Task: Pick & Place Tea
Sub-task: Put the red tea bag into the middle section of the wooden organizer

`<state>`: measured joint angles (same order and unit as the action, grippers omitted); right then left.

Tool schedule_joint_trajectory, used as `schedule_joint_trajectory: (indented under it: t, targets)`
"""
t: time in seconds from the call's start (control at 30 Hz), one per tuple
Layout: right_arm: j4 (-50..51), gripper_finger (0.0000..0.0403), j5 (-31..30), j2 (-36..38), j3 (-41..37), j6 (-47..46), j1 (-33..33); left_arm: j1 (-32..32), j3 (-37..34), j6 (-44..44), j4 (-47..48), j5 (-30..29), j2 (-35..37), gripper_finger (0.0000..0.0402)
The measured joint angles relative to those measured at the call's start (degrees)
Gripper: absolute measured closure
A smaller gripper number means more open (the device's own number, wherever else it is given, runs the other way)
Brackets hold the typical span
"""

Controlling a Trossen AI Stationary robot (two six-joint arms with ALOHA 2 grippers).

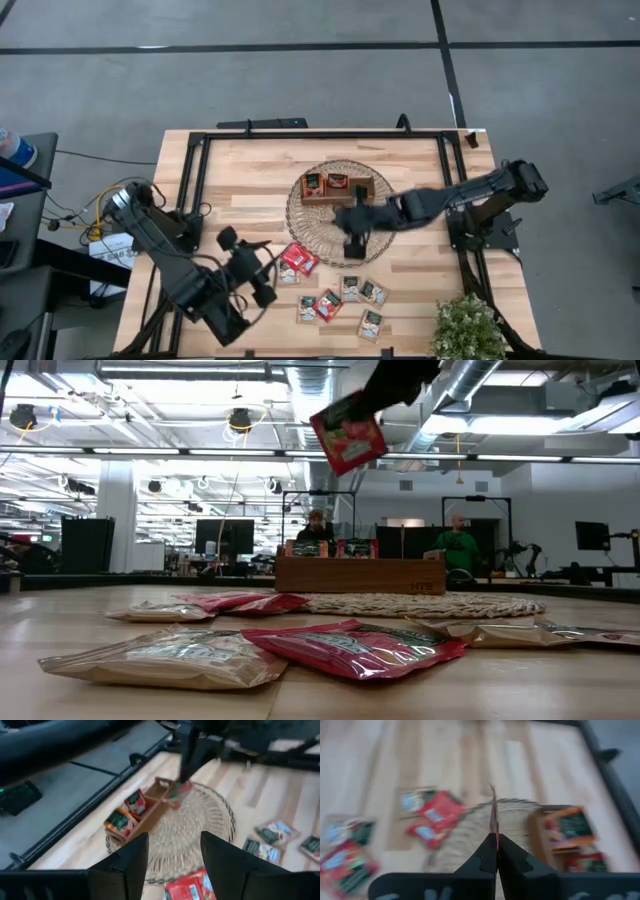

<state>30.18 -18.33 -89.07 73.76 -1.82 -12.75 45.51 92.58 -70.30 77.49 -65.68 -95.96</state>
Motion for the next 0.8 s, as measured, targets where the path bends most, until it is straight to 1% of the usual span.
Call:
schedule_joint_trajectory:
  t: [0.13,0.23,0.33,0.43,0.6,0.7,0.8]
  targets:
    - [0.3,0.0403,0.7,0.3,0.0,2.3,6.2,-0.1,-7.1,-1.5,-2.5,-2.0,4.6,0.0227]
    - [-0.3,0.0403,4.5,0.3,-1.0,3.4,11.6,-0.1,-12.9,-0.8,-6.3,-2.0,8.6,0.0230]
    - [-4.1,0.0403,8.8,1.4,-4.9,3.9,16.9,0.0,-18.2,1.7,-10.7,-1.0,12.9,0.0238]
    - [-11.8,0.0403,14.9,3.1,-9.5,5.2,21.6,-0.1,-22.4,7.3,-16.3,0.2,17.6,0.0250]
    - [-20.4,0.0403,22.1,3.5,-15.6,6.7,27.3,-0.2,-28.9,19.2,-27.5,0.7,25.5,0.0269]
    - [-23.4,0.0403,24.2,3.5,-18.1,7.0,30.3,-0.9,-34.2,26.2,-38.2,0.8,30.5,0.0279]
    - [-25.1,0.0403,25.6,3.5,-19.6,7.7,32.5,-2.5,-40.9,34.6,-51.1,3.1,34.7,0.0284]
